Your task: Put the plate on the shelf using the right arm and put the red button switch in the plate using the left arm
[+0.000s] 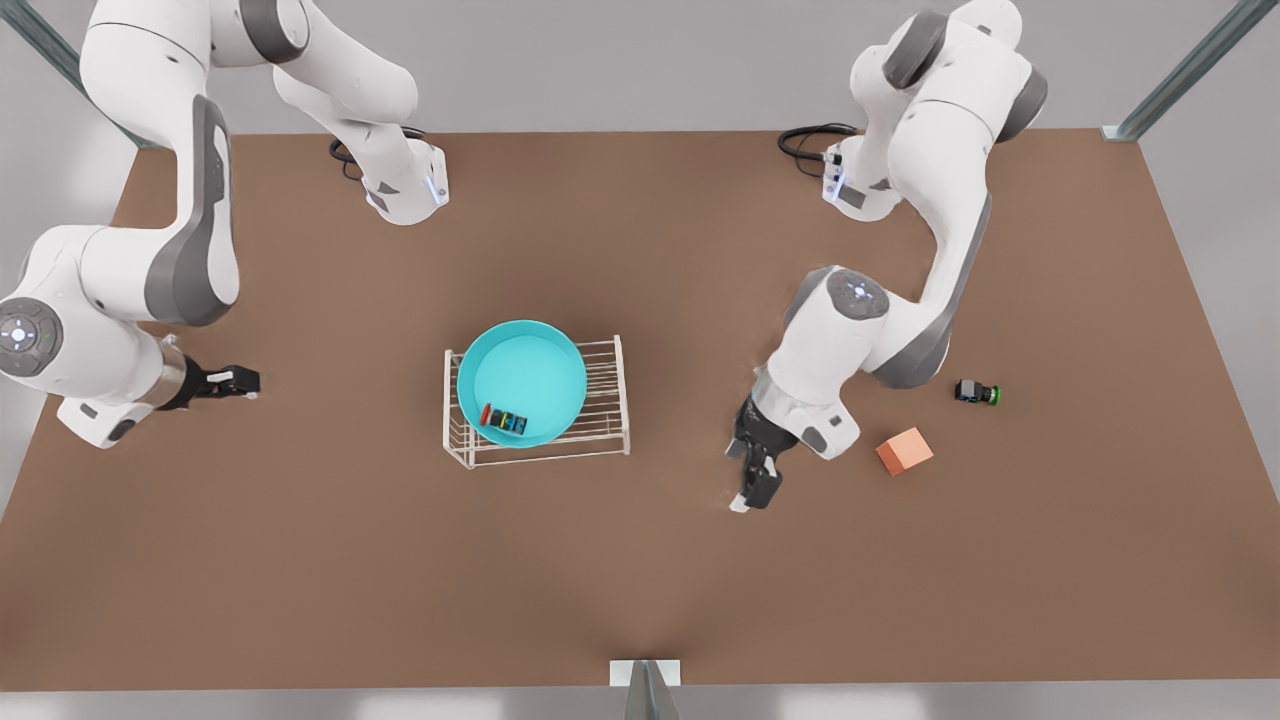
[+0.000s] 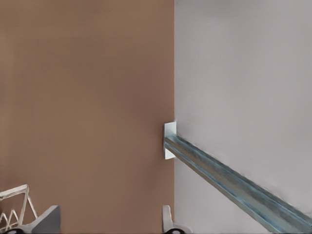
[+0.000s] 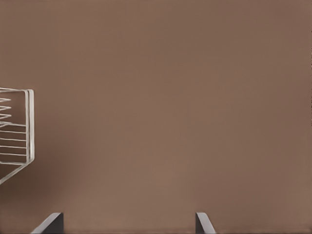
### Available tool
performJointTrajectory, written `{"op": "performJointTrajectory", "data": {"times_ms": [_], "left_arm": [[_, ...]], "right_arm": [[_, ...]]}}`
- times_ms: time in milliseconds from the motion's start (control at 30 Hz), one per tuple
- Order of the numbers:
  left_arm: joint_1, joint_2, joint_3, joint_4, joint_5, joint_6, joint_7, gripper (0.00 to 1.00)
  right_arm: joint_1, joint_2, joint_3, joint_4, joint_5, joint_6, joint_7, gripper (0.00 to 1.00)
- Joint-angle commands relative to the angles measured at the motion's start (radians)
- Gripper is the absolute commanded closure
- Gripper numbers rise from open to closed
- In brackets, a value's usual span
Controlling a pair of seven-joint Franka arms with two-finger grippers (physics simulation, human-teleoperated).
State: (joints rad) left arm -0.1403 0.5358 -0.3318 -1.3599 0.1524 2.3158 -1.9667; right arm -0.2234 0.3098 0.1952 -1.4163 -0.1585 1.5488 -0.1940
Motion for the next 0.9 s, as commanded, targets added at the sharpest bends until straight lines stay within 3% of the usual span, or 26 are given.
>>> {"op": "performJointTrajectory", "data": {"times_ms": [0, 33, 100, 167, 200, 233, 267, 867], "left_arm": [[0.094, -0.075, 0.101, -0.056, -0.106, -0.535, 1.503, 0.0], [0.102, -0.14, 0.201, -0.136, -0.12, -0.572, 1.917, 0.0], [0.14, -0.273, 0.209, -0.16, -0.12, -0.791, 1.991, 0.0], [0.169, -0.577, 0.238, -0.532, -0.191, -0.567, 2.158, 0.0], [0.166, -0.538, 0.24, -0.463, -0.192, -0.566, 2.195, 0.0], [0.154, -0.453, 0.226, -0.323, -0.175, -0.608, 1.947, 0.0], [0.157, -0.436, 0.226, -0.3, -0.18, -0.616, 1.941, 0.0], [0.156, -0.386, 0.223, -0.297, -0.175, -0.624, 1.931, 0.0]], "right_arm": [[-0.01, 0.009, -0.002, 0.004, 0.011, -0.029, 0.005, 0.0], [-0.011, 0.015, -0.002, 0.004, 0.011, -0.024, 0.005, 0.0], [-0.01, 0.015, 0.0, 0.004, 0.01, -0.021, 0.005, 0.0], [-0.008, 0.018, 0.003, 0.005, 0.007, -0.015, 0.002, 0.0], [-0.01, 0.022, 0.001, 0.013, 0.007, -0.015, -0.004, 0.0], [-0.014, 0.029, 0.0, 0.023, 0.008, -0.015, -0.001, 0.0], [-0.008, 0.029, 0.009, 0.031, 0.007, -0.016, 0.004, 0.0], [0.018, 0.031, 0.013, 0.033, -0.004, -0.018, 0.008, 0.0]]}}
